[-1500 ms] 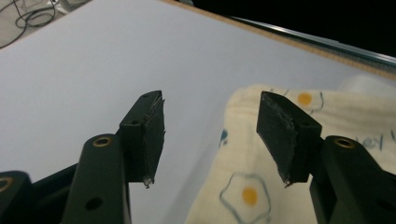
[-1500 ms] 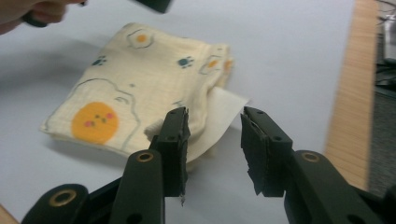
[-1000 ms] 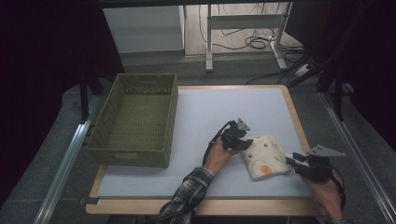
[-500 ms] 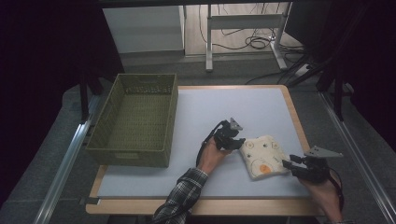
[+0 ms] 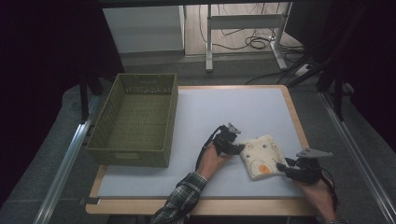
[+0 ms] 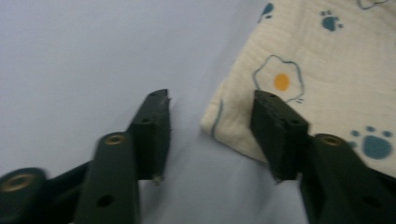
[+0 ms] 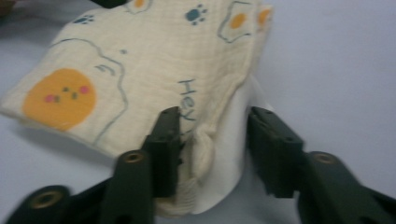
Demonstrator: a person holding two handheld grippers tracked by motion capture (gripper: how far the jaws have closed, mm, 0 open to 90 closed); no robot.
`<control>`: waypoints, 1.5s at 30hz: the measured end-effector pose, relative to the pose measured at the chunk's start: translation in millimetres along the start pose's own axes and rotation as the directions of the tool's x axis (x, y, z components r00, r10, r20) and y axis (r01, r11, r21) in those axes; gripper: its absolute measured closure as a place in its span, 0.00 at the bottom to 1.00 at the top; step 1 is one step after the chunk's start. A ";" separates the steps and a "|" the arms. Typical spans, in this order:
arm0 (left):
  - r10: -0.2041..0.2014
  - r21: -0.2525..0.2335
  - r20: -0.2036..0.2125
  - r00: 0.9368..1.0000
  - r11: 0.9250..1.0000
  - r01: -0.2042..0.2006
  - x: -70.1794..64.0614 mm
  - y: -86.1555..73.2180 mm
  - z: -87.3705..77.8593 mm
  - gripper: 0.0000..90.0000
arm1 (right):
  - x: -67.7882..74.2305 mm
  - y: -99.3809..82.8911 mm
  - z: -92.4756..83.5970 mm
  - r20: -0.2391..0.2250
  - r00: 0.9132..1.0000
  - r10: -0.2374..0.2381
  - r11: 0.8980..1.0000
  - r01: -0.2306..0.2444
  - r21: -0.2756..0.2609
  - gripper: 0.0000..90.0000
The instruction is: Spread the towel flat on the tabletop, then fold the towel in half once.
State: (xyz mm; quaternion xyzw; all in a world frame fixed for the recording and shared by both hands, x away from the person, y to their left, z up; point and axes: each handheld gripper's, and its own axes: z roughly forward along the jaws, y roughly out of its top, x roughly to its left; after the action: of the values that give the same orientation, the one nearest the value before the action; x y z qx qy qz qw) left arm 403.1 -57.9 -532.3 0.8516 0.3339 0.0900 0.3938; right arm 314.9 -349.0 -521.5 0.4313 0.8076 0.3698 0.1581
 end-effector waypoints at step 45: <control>0.071 -0.064 -0.105 0.992 0.995 -0.078 35.3 23.1 -91.9 0.92 | 45.5 64.9 2.5 -0.187 0.982 -0.013 0.992 -0.011 -0.123 0.90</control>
State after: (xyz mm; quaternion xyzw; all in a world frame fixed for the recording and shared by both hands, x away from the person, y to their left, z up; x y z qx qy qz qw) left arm 403.2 10.1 -457.4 0.8439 0.3183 0.1594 0.4013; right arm 327.7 -287.9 -472.7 0.3835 0.7947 0.4581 0.1080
